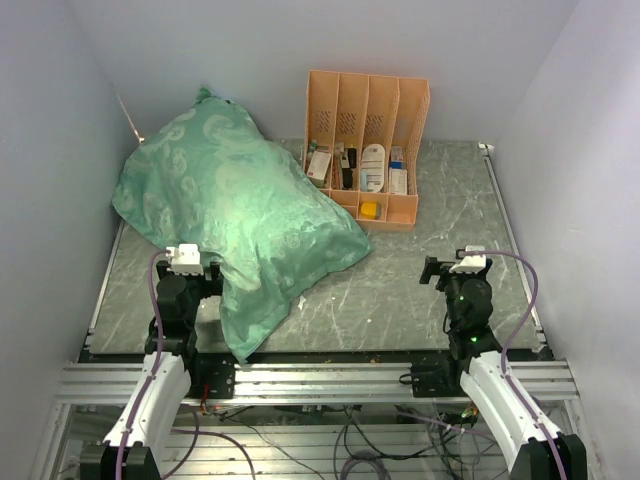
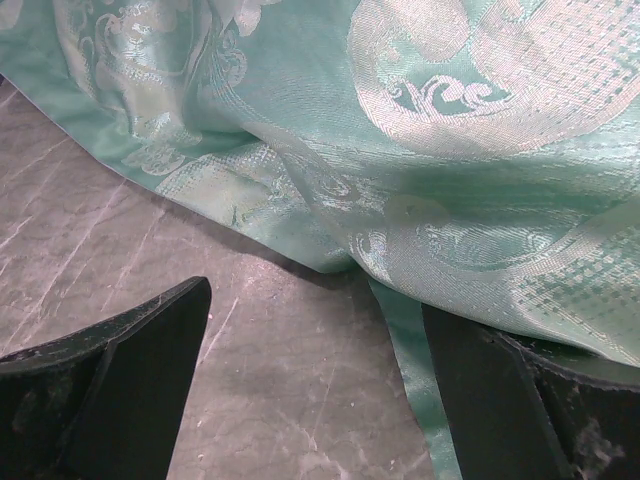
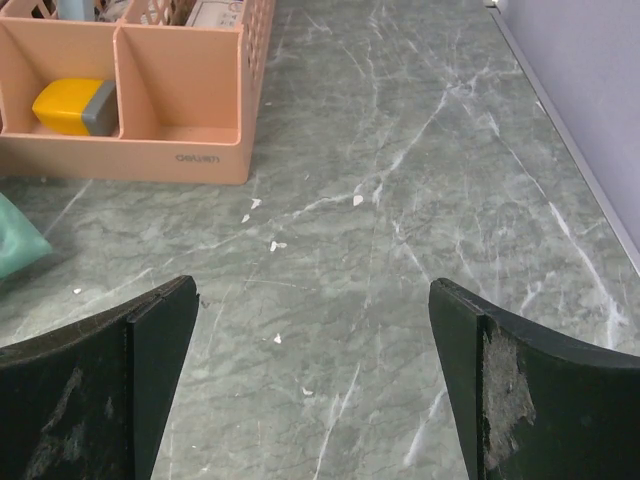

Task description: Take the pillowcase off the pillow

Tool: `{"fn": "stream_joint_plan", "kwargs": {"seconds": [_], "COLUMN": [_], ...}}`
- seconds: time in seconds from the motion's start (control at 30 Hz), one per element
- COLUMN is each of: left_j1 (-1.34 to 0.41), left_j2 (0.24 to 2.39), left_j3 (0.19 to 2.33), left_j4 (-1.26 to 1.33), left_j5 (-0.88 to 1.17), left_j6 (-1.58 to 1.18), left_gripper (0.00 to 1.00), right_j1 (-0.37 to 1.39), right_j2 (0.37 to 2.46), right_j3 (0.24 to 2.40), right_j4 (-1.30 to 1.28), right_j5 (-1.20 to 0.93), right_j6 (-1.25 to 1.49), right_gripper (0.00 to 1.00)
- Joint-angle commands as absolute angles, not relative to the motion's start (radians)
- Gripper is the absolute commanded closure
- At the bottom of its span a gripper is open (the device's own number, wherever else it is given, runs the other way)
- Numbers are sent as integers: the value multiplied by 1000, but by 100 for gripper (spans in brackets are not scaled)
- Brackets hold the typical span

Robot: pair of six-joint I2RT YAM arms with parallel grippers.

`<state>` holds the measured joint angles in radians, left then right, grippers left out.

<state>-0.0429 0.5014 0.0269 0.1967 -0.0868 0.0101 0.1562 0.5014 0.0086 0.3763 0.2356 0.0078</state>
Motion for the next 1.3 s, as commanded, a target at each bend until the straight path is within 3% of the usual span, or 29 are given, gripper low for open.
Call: {"fn": "stream_joint_plan", "kwargs": {"seconds": [0.0, 0.4, 0.57, 0.9, 1.03, 1.1, 1.2, 1.27], "left_j1": [-50, -49, -49, -48, -41, -26, 34, 80], "left_j2": [498, 498, 532, 845, 941, 974, 1000, 1023], "left_j3": [66, 68, 230, 764, 900, 948, 978, 992], "left_j4": [258, 256, 104, -434, -589, -635, -668, -673], "left_j5": [-91, -89, -80, 8, 20, 28, 61, 77], "left_j6": [-2, -2, 3, 266, 303, 309, 323, 334], "left_gripper": [2, 2, 2, 0, 1, 1, 1, 1], "right_j1": [150, 150, 152, 150, 152, 152, 177, 277], "right_j2": [478, 494, 459, 487, 435, 453, 570, 632], "right_j3": [-67, -58, 120, 454, 395, 347, 368, 399], "right_j4": [388, 391, 190, -221, 70, 237, 294, 271], "right_j5": [245, 285, 311, 763, 304, 76, -73, -40], "right_j6": [13, 25, 43, 851, 626, 650, 711, 672], "right_gripper": [0, 0, 0, 0, 0, 0, 0, 0]}}
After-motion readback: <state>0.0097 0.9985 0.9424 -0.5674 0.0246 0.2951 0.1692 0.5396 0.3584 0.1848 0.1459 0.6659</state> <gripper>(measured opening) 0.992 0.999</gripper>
